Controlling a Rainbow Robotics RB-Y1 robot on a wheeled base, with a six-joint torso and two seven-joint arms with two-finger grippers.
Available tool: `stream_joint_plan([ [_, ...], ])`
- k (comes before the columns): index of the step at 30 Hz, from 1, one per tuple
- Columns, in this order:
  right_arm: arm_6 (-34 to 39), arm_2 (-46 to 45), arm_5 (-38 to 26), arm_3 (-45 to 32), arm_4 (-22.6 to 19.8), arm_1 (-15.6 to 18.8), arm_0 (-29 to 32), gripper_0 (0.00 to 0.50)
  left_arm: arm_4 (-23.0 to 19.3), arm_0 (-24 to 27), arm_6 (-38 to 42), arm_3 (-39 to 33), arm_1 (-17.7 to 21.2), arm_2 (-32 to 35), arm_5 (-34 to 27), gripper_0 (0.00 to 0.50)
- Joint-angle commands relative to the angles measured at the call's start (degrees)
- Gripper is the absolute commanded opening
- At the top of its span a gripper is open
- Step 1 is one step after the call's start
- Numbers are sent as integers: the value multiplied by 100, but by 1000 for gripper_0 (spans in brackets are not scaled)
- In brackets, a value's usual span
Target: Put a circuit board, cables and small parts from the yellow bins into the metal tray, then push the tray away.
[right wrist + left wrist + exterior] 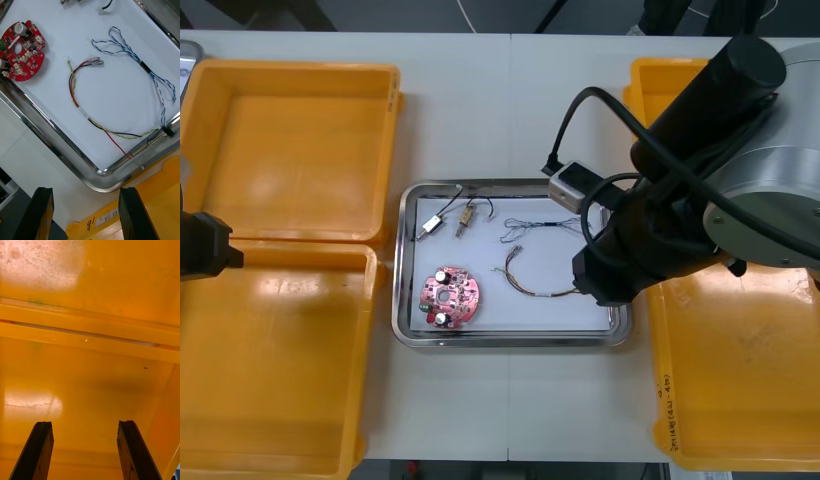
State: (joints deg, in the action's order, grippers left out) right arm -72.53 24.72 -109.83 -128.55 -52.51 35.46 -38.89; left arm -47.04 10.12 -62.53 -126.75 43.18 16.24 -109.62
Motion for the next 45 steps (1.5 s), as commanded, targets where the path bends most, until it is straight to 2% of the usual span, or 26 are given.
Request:
stream_joint_plan([
  [1,-324,613,-17,31,84,-153,-400,500,-42,-195,-251,-218,296,301,-38,500],
  [6,-1088,1211,-17,31,505,-171,-593,500,-34,-230,-242,-218,305,398,-38,500],
  [12,-1580,1791,137,93,822,-329,-708,500,-7,-230,-207,-201,314,477,-38,500],
  [17,-1624,2221,287,286,1094,-601,-716,500,54,-230,-180,-165,314,468,-38,500],
  [25,-1677,3338,867,453,1920,-830,-795,500,45,-230,-180,-165,314,477,-38,500],
  [33,-1756,3768,990,699,1991,-874,-813,500,45,-230,-180,-165,314,477,-38,500],
  [45,-1932,3909,1315,1218,2008,-1076,-813,500,45,-230,-180,-165,314,477,-38,500],
])
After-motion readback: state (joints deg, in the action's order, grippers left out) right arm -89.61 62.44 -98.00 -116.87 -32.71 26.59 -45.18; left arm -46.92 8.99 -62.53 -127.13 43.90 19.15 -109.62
